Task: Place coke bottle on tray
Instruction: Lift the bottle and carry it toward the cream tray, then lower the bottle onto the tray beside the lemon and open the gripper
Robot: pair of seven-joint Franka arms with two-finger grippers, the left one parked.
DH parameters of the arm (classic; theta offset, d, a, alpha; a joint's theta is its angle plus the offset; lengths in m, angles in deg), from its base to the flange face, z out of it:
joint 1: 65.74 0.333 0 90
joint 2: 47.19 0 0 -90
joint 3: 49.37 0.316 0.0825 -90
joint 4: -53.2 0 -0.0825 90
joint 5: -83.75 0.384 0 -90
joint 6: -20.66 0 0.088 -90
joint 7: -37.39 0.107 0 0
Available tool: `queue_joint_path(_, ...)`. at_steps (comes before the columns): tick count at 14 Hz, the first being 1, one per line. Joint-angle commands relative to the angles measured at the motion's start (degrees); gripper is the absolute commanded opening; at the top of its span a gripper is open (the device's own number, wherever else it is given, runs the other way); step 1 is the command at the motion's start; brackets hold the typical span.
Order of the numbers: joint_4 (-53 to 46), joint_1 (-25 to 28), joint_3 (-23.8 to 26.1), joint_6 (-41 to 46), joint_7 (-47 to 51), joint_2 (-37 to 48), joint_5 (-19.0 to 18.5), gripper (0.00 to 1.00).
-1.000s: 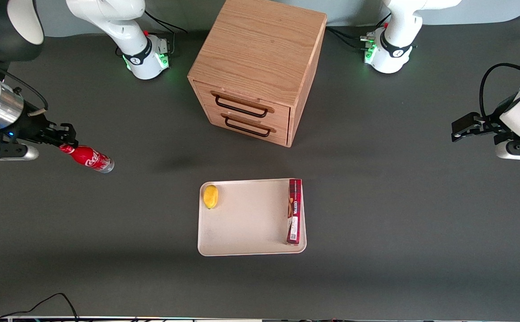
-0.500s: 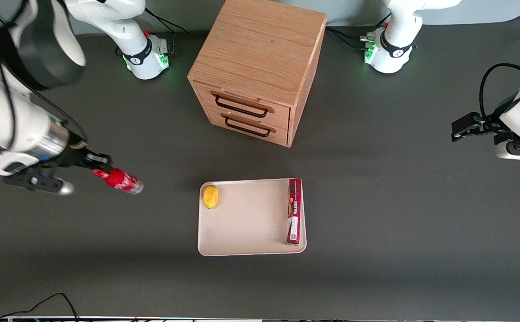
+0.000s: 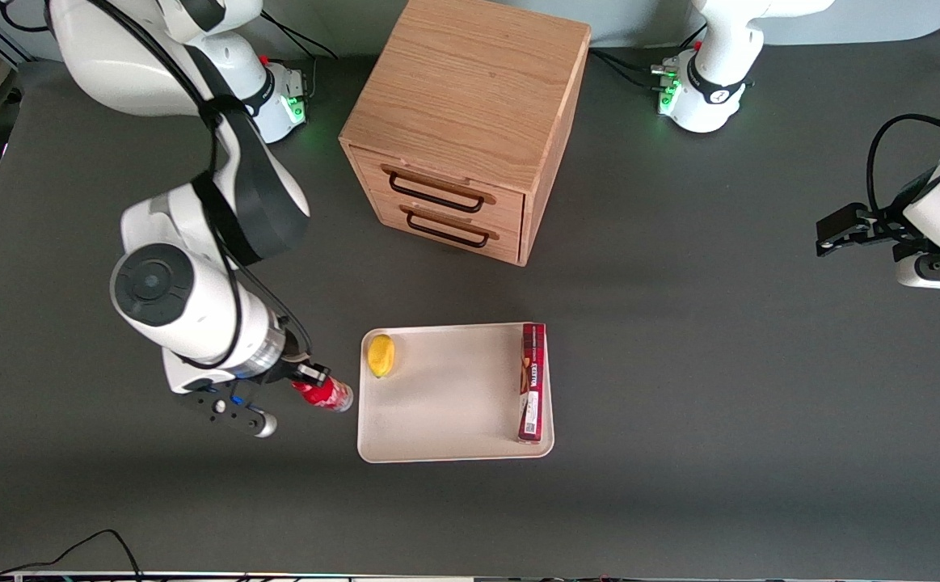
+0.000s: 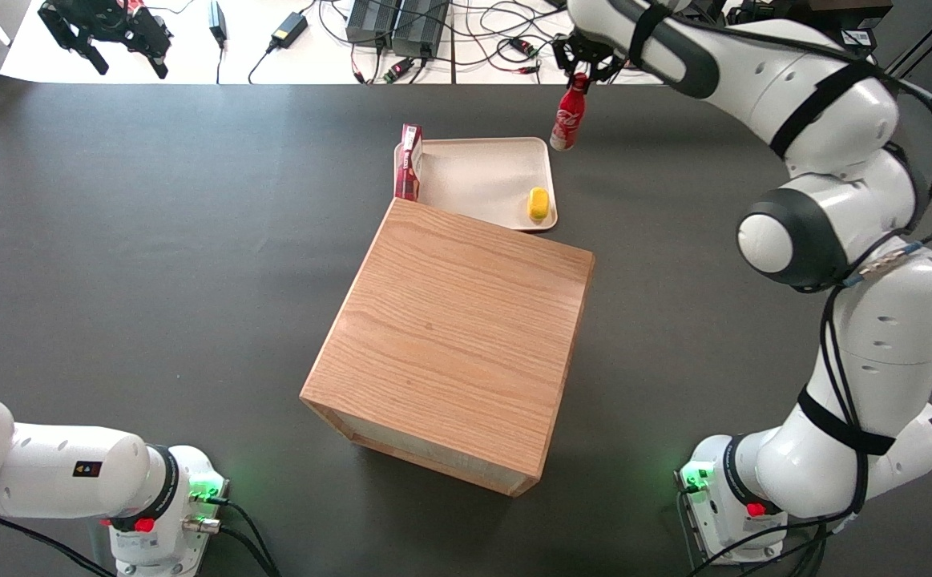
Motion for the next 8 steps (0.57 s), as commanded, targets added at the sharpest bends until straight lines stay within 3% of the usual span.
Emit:
queue_joint_path(1, -4.3, 2.7, -1.4, -3.1, 4.0, -3.8, -0.9, 0.0)
queue_joint_path(6, -4.1, 4.8, -1.8, -8.6, 6.1, -8.2, -1.4, 0.0)
queue_joint_path(8, -4.0, 5.1, -1.8, -9.5, 6.9, -9.7, -3.7, 0.0)
